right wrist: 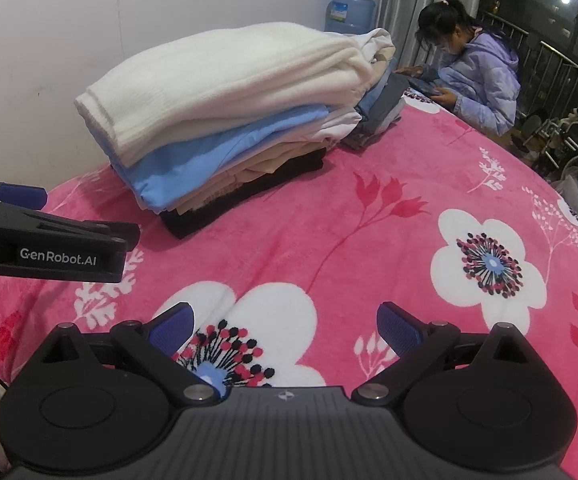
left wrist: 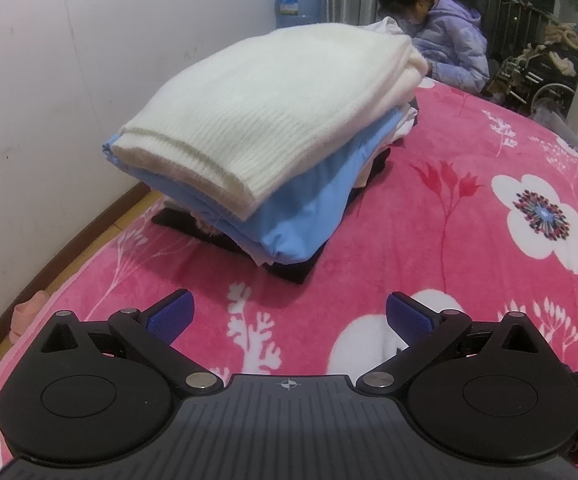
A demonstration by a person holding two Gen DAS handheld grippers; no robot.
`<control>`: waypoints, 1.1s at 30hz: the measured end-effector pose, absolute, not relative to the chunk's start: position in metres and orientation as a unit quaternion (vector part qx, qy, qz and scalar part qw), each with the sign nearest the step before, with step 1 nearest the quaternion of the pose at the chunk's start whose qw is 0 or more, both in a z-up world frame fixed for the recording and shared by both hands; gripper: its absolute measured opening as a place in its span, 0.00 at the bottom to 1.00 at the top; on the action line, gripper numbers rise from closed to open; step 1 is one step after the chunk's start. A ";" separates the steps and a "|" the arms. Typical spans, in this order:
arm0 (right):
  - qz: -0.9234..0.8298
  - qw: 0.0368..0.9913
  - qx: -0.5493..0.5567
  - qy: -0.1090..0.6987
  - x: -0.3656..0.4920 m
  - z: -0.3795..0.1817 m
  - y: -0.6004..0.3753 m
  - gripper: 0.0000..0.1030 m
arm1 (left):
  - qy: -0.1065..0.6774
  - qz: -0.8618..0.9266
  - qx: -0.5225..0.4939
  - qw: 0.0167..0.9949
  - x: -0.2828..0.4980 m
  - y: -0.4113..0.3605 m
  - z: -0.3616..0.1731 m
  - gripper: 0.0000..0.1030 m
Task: Fold clothes
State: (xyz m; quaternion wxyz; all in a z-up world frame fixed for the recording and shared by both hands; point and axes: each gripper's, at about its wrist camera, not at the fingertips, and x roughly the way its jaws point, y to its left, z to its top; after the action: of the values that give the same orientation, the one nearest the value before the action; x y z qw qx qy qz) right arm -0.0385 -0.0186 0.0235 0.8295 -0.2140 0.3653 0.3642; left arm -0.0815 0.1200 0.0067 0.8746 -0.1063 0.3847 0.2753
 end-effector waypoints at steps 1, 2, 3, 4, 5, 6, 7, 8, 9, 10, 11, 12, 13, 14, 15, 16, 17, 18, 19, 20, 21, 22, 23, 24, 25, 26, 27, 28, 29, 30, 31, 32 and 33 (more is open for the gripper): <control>0.364 0.830 -0.214 0.365 -0.039 0.024 -0.018 0.97 | 0.385 0.275 -0.106 0.874 -0.082 0.120 0.007 1.00; 0.364 0.830 -0.215 0.365 -0.039 0.024 -0.018 0.97 | 0.385 0.275 -0.107 0.874 -0.082 0.120 0.007 1.00; 0.364 0.830 -0.215 0.365 -0.039 0.024 -0.018 0.97 | 0.385 0.276 -0.107 0.874 -0.082 0.120 0.007 1.00; 0.364 0.830 -0.215 0.364 -0.039 0.024 -0.018 0.97 | 0.385 0.276 -0.107 0.874 -0.082 0.120 0.007 1.00; 0.364 0.830 -0.215 0.364 -0.039 0.024 -0.018 0.97 | 0.385 0.277 -0.107 0.874 -0.082 0.120 0.007 1.00; 0.364 0.830 -0.215 0.364 -0.039 0.024 -0.018 0.97 | 0.385 0.277 -0.107 0.874 -0.082 0.120 0.007 1.00; 0.363 0.830 -0.216 0.364 -0.039 0.024 -0.018 0.97 | 0.385 0.277 -0.107 0.874 -0.082 0.120 0.007 1.00; 0.363 0.830 -0.216 0.364 -0.039 0.024 -0.018 0.97 | 0.385 0.278 -0.107 0.873 -0.082 0.120 0.007 1.00; 0.363 0.830 -0.216 0.364 -0.039 0.024 -0.018 0.97 | 0.386 0.278 -0.107 0.873 -0.082 0.120 0.007 1.00; 0.363 0.830 -0.216 0.363 -0.039 0.024 -0.018 0.97 | 0.386 0.278 -0.108 0.873 -0.082 0.120 0.007 1.00; 0.363 0.830 -0.217 0.363 -0.039 0.024 -0.018 0.97 | 0.387 0.278 -0.108 0.873 -0.082 0.120 0.007 1.00; 0.363 0.830 -0.217 0.363 -0.039 0.024 -0.018 0.97 | 0.387 0.279 -0.108 0.872 -0.082 0.120 0.006 1.00; 0.364 0.830 -0.217 0.363 -0.039 0.024 -0.018 0.97 | 0.387 0.279 -0.108 0.872 -0.082 0.121 0.006 1.00; 0.363 0.830 -0.217 0.363 -0.039 0.024 -0.018 0.97 | 0.387 0.280 -0.108 0.872 -0.082 0.121 0.006 1.00; 0.363 0.830 -0.218 0.363 -0.039 0.025 -0.018 0.97 | 0.387 0.280 -0.108 0.872 -0.082 0.121 0.006 1.00; 0.363 0.830 -0.218 0.363 -0.039 0.025 -0.018 0.97 | 0.387 0.280 -0.108 0.872 -0.082 0.121 0.006 1.00; 0.363 0.830 -0.218 0.363 -0.039 0.025 -0.018 0.97 | 0.387 0.280 -0.108 0.872 -0.082 0.121 0.006 1.00; 0.363 0.830 -0.218 0.363 -0.039 0.025 -0.018 0.97 | 0.387 0.280 -0.108 0.872 -0.082 0.121 0.006 1.00; 0.362 0.831 -0.218 0.363 -0.039 0.025 -0.018 0.97 | 0.387 0.280 -0.108 0.872 -0.082 0.121 0.006 1.00; 0.362 0.831 -0.218 0.362 -0.039 0.025 -0.018 0.97 | 0.387 0.280 -0.107 0.872 -0.082 0.121 0.006 1.00; 0.362 0.831 -0.218 0.362 -0.039 0.025 -0.018 0.97 | 0.387 0.280 -0.107 0.872 -0.082 0.121 0.006 1.00; 0.363 0.831 -0.218 0.362 -0.039 0.025 -0.018 0.97 | 0.387 0.280 -0.107 0.872 -0.082 0.121 0.006 1.00; 0.363 0.831 -0.219 0.362 -0.039 0.026 -0.018 0.97 | 0.387 0.280 -0.107 0.872 -0.083 0.121 0.006 1.00; 0.363 0.830 -0.219 0.361 -0.040 0.026 -0.019 0.97 | 0.387 0.280 -0.107 0.872 -0.083 0.121 0.006 1.00; 0.363 0.830 -0.219 0.361 -0.040 0.026 -0.019 0.97 | 0.387 0.279 -0.107 0.872 -0.083 0.121 0.006 1.00; 0.363 0.830 -0.219 0.361 -0.040 0.026 -0.018 0.97 | 0.387 0.278 -0.108 0.872 -0.083 0.121 0.006 1.00; 0.364 0.830 -0.220 0.361 -0.040 0.026 -0.018 0.97 | 0.387 0.278 -0.109 0.873 -0.083 0.121 0.007 1.00; 0.364 0.830 -0.220 0.361 -0.040 0.025 -0.018 0.97 | 0.386 0.277 -0.110 0.873 -0.083 0.121 0.007 1.00; 0.364 0.830 -0.221 0.361 -0.040 0.025 -0.018 0.97 | 0.385 0.276 -0.110 0.874 -0.084 0.121 0.007 1.00; 0.363 0.830 -0.221 0.361 -0.040 0.026 -0.018 0.97 | 0.384 0.276 -0.110 0.874 -0.084 0.121 0.007 1.00; 0.363 0.830 -0.221 0.361 -0.040 0.026 -0.018 0.97 | 0.384 0.276 -0.110 0.874 -0.084 0.121 0.008 1.00; 0.364 0.830 -0.222 0.361 -0.040 0.026 -0.018 0.97 | 0.383 0.276 -0.110 0.875 -0.084 0.120 0.008 1.00; 0.364 0.830 -0.222 0.361 -0.041 0.026 -0.018 0.97 | 0.383 0.276 -0.110 0.874 -0.084 0.120 0.008 1.00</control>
State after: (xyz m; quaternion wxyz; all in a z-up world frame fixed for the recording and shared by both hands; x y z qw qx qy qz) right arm -0.0406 -0.0176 0.0260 0.8295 -0.2221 0.3609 0.3637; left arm -0.0845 0.1201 0.0078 0.8745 -0.1099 0.3833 0.2762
